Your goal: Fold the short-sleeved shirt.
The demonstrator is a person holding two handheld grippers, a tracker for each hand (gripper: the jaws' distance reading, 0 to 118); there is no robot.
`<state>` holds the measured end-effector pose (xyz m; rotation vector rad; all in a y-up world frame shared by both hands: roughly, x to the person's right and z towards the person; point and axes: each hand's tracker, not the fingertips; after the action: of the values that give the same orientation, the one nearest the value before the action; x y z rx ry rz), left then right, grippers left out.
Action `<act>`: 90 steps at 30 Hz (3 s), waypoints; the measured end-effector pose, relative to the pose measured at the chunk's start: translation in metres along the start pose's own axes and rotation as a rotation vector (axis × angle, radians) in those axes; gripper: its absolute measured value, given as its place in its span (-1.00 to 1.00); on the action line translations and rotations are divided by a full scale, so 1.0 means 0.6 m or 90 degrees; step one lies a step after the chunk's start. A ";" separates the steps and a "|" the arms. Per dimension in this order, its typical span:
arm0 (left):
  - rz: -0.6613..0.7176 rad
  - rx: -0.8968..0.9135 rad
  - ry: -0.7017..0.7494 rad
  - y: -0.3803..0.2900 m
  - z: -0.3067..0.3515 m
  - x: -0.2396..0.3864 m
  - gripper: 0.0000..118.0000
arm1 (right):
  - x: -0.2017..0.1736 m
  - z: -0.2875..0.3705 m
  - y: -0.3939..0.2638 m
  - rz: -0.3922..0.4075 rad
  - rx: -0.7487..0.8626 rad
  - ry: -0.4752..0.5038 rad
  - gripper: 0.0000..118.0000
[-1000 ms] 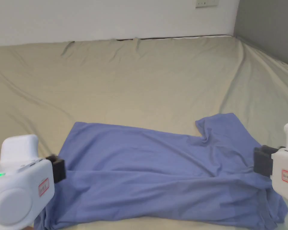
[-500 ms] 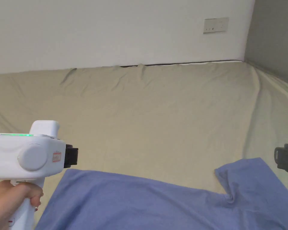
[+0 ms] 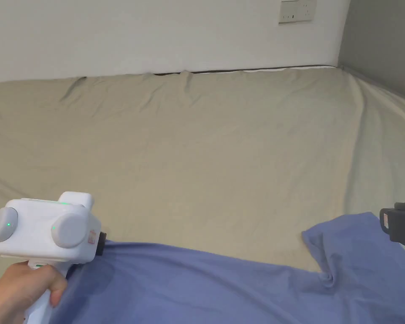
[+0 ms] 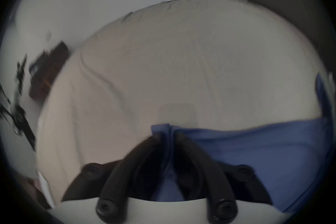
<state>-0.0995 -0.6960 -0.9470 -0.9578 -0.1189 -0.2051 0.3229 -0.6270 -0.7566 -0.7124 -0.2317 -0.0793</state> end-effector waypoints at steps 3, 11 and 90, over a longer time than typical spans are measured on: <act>-0.069 0.013 0.040 -0.003 -0.006 0.003 -0.87 | 0.002 0.005 0.004 -0.006 -0.009 0.002 -0.95; -0.070 0.008 0.029 0.010 0.001 0.001 -0.87 | 0.047 -0.059 0.051 -0.061 -0.102 -0.022 0.81; 0.315 0.167 -0.107 -0.392 0.404 -0.113 0.28 | -0.168 0.304 -0.205 0.018 0.063 0.086 -0.90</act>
<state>-0.2209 -0.6202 -0.6340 -0.7159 -0.0577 0.3403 0.1726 -0.6010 -0.5683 -0.6093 -0.0958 -0.0885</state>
